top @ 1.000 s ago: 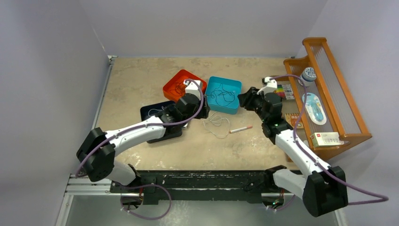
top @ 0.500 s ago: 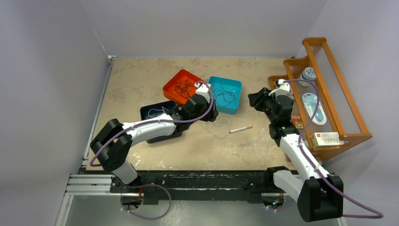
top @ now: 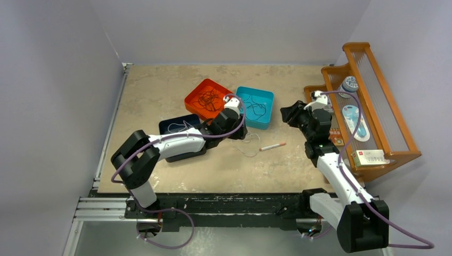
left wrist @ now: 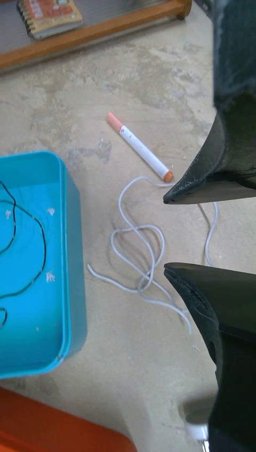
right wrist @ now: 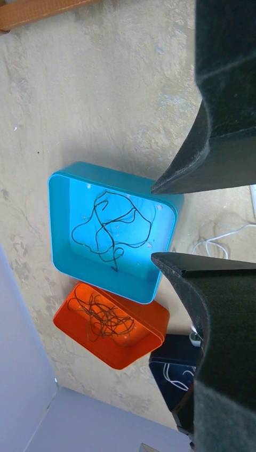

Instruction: Untangle the cables

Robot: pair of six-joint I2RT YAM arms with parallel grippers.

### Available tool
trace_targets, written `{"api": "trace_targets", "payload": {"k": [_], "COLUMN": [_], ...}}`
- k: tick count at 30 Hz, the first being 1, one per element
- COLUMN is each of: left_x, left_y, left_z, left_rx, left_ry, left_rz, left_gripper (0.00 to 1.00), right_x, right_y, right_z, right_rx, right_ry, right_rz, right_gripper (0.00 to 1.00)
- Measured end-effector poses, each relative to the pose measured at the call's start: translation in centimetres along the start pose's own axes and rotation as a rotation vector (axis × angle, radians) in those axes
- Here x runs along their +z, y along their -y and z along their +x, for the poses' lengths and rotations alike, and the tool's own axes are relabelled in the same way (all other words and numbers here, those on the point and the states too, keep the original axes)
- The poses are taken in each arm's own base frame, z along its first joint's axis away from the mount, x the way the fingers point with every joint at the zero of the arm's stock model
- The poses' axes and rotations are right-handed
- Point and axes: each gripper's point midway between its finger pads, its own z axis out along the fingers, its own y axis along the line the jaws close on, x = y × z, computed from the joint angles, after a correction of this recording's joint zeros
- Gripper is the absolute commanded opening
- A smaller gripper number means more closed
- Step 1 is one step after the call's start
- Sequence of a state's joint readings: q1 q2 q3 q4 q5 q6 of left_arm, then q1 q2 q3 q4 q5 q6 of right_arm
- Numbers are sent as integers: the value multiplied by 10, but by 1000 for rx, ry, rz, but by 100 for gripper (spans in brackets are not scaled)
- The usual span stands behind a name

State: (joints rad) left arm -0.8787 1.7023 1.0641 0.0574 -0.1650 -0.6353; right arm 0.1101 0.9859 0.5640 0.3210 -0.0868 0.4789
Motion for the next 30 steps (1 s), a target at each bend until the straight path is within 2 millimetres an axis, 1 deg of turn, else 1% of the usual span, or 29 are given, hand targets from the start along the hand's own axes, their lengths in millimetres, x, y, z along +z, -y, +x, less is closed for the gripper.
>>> {"api": "trace_targets", "payload": {"k": [3,7,11,13,19,24,27,30], "left_x": [-3,-11,-15,-16,-19,-20,-18,-13], "left_y": [-11,-23,-28,-30,-41,-45,-45,-48], "left_z": [-1,-8,-9,-7,10,16,18,27], "left_rx": [7,13,17,18,30,28,28,30], "left_ry": [6,30,35,26,-29,-49,-55,-76], "left_rz": [-58,-123,-153,-158,-191,-204,-203,-209], "left_gripper": [43,43,43,43,43,43,42,41], "right_x": [0,0,0,0,3,4,5,5], "right_y": [-2,-4,-7,-8,-7,-9,-9,-9], "right_z": [1,0,0,-1,3,8,9,10], "right_rx": [0,0,-1,-1,0,2,2,2], "right_ry": [-4,-4,-4,-2,-16,-35,-41,-45], "right_rz": [-10,-20,-39,-43,-46,-57,-60,-64], "right_gripper": [47,47,47,47,47,47,47,47]}}
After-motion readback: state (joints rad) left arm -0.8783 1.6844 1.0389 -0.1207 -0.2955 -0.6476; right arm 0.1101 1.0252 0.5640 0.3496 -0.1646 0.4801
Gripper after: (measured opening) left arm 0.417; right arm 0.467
